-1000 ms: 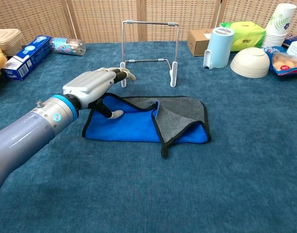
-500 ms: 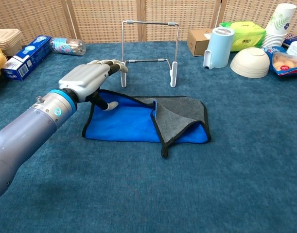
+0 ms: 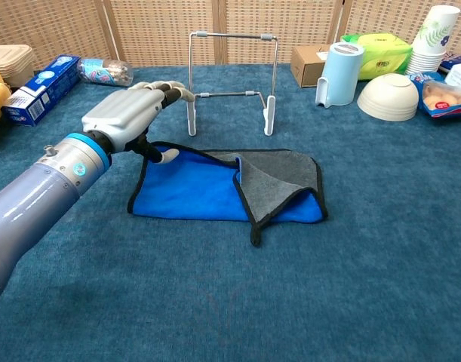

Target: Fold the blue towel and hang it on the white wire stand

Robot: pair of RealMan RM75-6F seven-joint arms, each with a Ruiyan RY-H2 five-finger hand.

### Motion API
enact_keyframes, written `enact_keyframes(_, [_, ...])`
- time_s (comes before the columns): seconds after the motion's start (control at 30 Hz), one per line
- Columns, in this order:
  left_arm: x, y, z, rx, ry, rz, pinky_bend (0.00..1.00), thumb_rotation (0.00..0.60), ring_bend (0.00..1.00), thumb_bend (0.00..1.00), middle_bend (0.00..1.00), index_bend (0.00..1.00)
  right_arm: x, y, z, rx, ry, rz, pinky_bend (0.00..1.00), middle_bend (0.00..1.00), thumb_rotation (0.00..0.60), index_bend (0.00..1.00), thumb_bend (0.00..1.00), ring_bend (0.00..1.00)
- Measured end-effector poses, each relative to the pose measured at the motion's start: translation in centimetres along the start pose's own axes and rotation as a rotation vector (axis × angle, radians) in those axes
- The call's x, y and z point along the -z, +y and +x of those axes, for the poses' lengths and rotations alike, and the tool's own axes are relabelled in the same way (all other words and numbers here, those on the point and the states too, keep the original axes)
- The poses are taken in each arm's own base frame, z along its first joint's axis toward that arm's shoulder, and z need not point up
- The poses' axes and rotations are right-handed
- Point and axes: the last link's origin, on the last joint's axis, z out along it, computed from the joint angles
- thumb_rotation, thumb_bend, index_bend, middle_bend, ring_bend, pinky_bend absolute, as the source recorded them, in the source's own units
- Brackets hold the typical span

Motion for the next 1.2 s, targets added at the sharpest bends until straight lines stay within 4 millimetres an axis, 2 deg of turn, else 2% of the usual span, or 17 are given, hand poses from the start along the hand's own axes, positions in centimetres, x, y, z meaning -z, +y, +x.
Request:
enact_keyframes(0.27, [1.3, 1.1, 1.3, 0.074, -0.004, -0.052, 0.00, 0.600, 0.00, 0.41, 0.08, 0.15, -0.2, -0.5, 0.5, 0.020, 0.000, 0.040, 0.00, 0.04, 0.600, 0.06, 0.32, 0.00])
enact_keyframes(0.5, [3.5, 0.8, 3.7, 0.144, -0.004, -0.092, 0.00, 0.600, 0.00, 0.41, 0.09, 0.17, -1.5, -2.7, 0.9, 0.039, -0.028, 0.164, 0.00, 0.04, 0.600, 0.07, 0.31, 0.00])
enact_keyframes(0.8, [8.2, -2.7, 7.5, 0.145, -0.016, -0.079, 0.00, 0.600, 0.00, 0.41, 0.09, 0.18, -4.4, -7.3, -0.5, 0.057, -0.117, 0.355, 0.00, 0.05, 0.600, 0.10, 0.23, 0.00])
enact_keyframes(1.03, [12.3, -6.2, 10.0, 0.119, 0.002, -0.018, 0.00, 0.600, 0.00, 0.41, 0.10, 0.20, -6.1, -12.1, -3.4, 0.073, -0.194, 0.501, 0.00, 0.05, 0.600, 0.10, 0.21, 0.00])
enact_keyframes(1.2, [14.8, -8.2, 11.5, 0.120, 0.026, 0.025, 0.00, 0.600, 0.00, 0.41, 0.11, 0.21, -6.6, -15.4, -5.2, 0.088, -0.237, 0.592, 0.00, 0.05, 0.600, 0.11, 0.21, 0.00])
